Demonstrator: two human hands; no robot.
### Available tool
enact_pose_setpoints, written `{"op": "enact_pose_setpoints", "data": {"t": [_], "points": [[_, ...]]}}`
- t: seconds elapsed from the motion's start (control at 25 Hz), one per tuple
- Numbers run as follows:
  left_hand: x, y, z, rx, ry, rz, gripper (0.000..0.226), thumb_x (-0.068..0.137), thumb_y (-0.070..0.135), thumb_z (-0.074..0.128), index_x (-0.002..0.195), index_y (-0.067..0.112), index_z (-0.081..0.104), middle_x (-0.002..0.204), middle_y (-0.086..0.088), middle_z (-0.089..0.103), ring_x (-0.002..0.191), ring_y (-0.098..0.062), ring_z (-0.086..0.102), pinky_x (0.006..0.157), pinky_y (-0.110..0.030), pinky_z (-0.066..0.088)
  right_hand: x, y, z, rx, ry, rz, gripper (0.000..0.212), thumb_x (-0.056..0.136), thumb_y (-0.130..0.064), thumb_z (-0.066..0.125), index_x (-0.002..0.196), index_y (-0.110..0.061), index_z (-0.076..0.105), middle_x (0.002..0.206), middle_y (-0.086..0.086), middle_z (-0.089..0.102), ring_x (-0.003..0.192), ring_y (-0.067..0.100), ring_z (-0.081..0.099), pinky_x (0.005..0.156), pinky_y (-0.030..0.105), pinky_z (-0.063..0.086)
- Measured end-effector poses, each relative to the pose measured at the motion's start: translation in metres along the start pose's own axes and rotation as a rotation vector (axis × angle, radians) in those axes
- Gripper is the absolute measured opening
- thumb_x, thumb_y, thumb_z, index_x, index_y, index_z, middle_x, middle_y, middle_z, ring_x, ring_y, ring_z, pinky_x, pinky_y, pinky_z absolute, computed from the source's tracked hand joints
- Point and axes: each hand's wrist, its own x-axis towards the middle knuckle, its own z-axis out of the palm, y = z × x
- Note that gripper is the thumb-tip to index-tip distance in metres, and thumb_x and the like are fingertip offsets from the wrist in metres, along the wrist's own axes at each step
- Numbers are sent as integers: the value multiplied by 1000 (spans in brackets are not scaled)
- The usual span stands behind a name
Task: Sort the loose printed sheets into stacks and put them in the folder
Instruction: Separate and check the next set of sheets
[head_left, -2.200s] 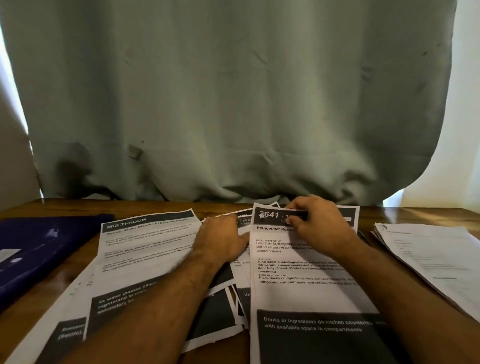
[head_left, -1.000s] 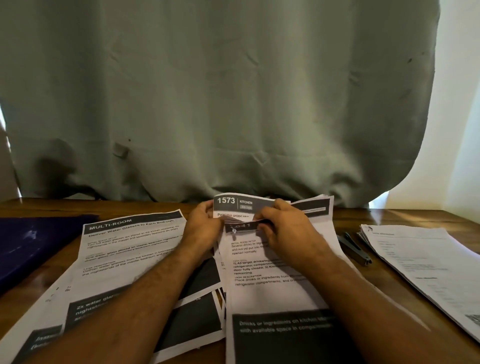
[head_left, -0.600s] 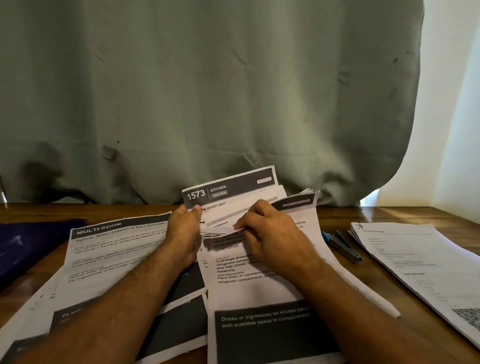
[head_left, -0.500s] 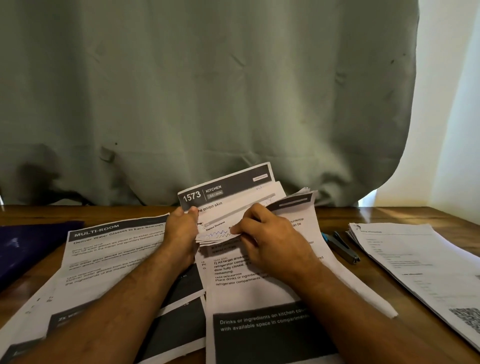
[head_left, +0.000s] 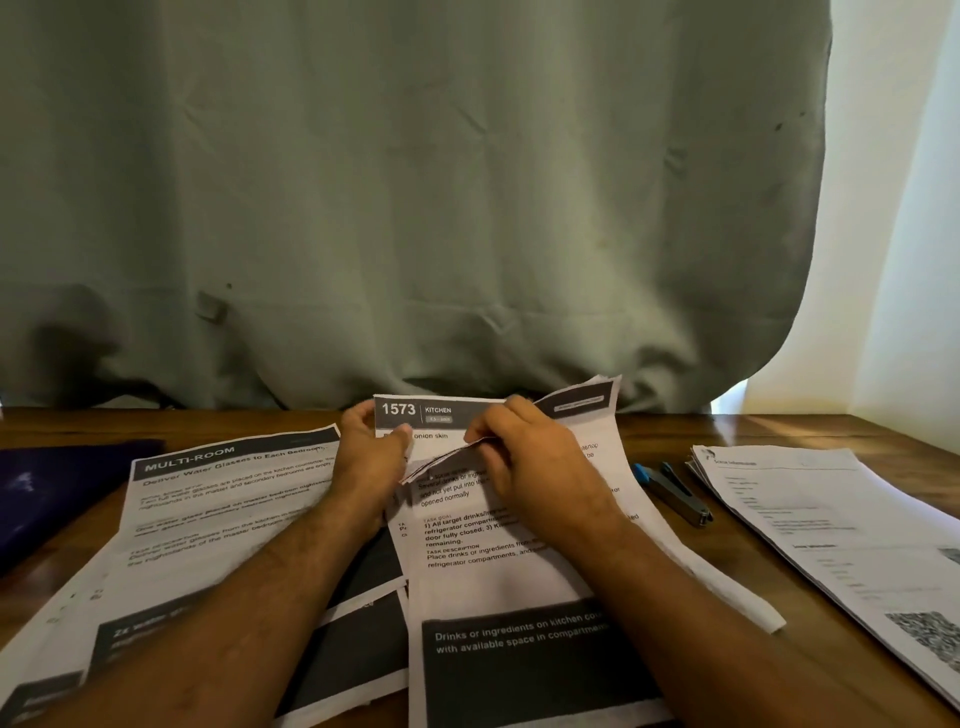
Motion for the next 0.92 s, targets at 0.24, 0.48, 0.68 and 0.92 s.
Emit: {"op": "enact_pose_setpoints", "data": {"t": [0.24,0.48,0.68,0.92], "points": [[-5,8,-12,200,-299,513,35,96,18,43,114,13,73,113,-3,75,107,-15,69,92,-31,57,2,14,4,210,80,278,21,90,-22,67,79,-36,56,87,-18,60,80,-3,58,68,8,40],[-7,3,-14,455,-328,474,17,95,15,65,107,21,76,98,6,77,91,-7,73,75,-22,59,3,19,6,353,140,410,20,90,-23,68,79,-37,60,87,-15,67,80,-1,64,66,12,49],[-5,4,-14,258,-322,322,7,88,22,71,93,22,76,92,0,79,83,-14,76,70,-29,61,2,20,4,217,180,326,18,91,-28,65,84,-43,59,87,-20,64,82,-3,61,74,14,47],[-2,-1,-12,134,-280,214,22,98,33,57,104,20,74,94,-3,79,88,-23,76,84,-49,61,0,20,4,44,296,168,9,92,-24,64,96,-25,71,102,-12,62,85,4,59,82,23,52]]}}
